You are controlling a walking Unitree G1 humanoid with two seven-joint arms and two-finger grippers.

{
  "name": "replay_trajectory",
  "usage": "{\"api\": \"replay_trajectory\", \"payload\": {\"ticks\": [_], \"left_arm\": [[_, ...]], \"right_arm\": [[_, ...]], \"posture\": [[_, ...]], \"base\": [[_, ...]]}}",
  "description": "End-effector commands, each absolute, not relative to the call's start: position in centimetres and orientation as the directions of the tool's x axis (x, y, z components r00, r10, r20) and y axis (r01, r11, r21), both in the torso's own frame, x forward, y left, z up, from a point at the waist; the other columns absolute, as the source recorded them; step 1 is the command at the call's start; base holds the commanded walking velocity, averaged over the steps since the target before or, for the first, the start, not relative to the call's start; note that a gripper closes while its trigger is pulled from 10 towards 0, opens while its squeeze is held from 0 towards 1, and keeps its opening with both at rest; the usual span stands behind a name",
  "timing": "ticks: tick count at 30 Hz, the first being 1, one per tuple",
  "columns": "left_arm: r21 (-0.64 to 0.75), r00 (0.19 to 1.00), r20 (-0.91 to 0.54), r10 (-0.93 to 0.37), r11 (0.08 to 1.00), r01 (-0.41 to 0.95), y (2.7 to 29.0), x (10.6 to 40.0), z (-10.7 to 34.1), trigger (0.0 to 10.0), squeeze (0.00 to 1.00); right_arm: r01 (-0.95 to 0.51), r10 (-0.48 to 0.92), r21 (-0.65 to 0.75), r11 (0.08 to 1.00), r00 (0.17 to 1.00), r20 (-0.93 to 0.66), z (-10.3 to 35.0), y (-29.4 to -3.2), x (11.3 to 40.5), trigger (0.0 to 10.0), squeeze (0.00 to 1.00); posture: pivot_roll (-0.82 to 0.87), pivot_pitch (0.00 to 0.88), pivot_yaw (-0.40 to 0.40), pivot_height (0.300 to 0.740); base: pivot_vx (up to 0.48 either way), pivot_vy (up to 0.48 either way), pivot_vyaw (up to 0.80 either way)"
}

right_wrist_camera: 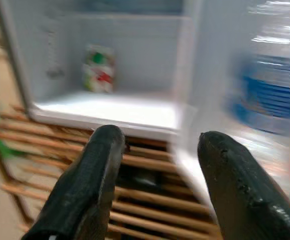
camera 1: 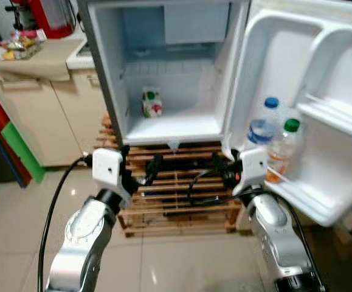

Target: Restocking fridge

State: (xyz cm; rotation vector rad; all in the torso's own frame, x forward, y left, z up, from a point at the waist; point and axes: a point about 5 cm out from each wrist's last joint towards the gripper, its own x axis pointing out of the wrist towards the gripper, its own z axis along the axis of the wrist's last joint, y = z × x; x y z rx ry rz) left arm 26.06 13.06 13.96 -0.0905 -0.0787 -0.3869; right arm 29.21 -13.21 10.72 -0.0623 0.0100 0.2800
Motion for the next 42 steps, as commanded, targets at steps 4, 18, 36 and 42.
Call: {"api": "replay_trajectory", "payload": {"ticks": [4,18,36,42], "left_arm": [[-0.031,0.923,0.100,-0.372,0.926,0.377,13.2,26.6,14.3,10.0,0.00],[-0.025,0.912,0.044,-0.408,0.912,0.409,13.0,26.7,13.2,10.0,0.00],[-0.118,0.859,-0.188,-0.477,0.879,0.462,14.0,27.1,6.9,10.0,0.00],[-0.088,0.842,-0.276,-0.464,0.884,0.459,14.5,27.3,4.8,10.0,0.00]], "right_arm": [[-0.267,0.267,-0.098,0.959,0.964,-0.012,11.0,-13.1,29.4,10.0,0.00],[-0.460,0.412,-0.048,0.886,0.832,-0.371,5.3,-15.9,25.5,10.0,0.00],[-0.232,-0.278,-0.370,0.899,0.350,-0.895,-4.3,-33.9,13.5,10.0,0.00],[0.027,-0.593,-0.685,0.728,0.526,-0.610,1.2,-39.1,17.8,10.0,0.00]], "posture": [[-0.17,0.000,0.052,0.740],[-0.18,0.000,0.048,0.740],[-0.26,0.000,0.104,0.740],[-0.26,0.000,0.107,0.740]], "base": [[0.000,0.000,0.00],[0.000,0.000,0.00],[-0.041,-0.117,0.00],[0.000,0.000,0.00]]}}
